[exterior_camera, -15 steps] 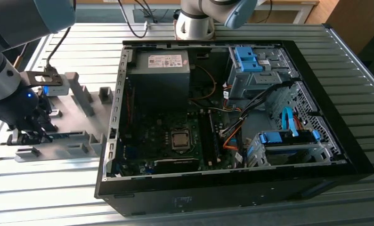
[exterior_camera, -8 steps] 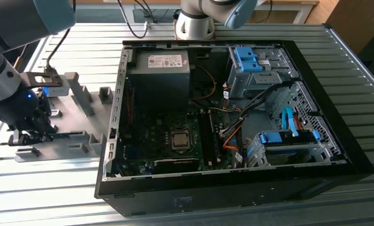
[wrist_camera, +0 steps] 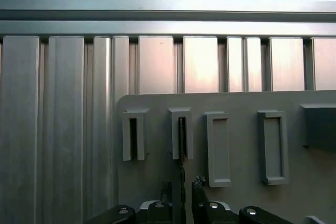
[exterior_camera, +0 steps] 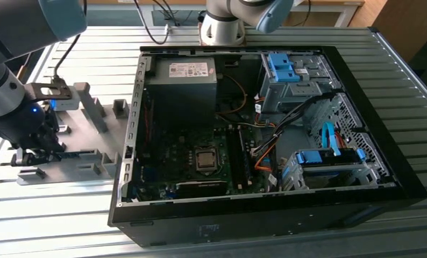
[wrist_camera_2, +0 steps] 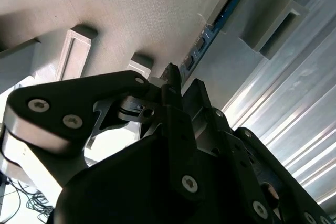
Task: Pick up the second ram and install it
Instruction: 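Pick up the second ram and move it above second insertion slot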
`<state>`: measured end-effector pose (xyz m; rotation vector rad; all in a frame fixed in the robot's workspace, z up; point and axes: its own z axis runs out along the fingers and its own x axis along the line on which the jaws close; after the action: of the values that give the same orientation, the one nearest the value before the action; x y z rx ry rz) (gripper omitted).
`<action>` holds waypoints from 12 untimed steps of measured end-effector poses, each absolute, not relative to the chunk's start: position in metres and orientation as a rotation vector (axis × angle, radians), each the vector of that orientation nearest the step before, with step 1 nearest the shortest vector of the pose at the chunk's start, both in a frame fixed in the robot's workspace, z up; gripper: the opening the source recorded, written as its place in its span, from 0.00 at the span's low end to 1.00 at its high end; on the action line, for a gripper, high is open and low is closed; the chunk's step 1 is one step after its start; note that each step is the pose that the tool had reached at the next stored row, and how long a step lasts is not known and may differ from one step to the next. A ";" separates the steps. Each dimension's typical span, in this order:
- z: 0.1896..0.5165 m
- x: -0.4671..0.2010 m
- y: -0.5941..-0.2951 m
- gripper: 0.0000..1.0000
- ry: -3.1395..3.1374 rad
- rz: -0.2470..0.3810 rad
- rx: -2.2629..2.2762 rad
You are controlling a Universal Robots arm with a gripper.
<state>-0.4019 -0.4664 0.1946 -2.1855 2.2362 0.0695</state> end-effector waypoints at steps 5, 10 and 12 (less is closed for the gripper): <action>0.193 -0.402 -0.464 0.29 2.236 0.069 -2.185; 0.192 -0.403 -0.464 0.27 2.236 0.070 -2.186; 0.191 -0.404 -0.464 0.20 2.236 0.070 -2.186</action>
<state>-0.4037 -0.4638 0.1912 -2.1855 2.2363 0.0696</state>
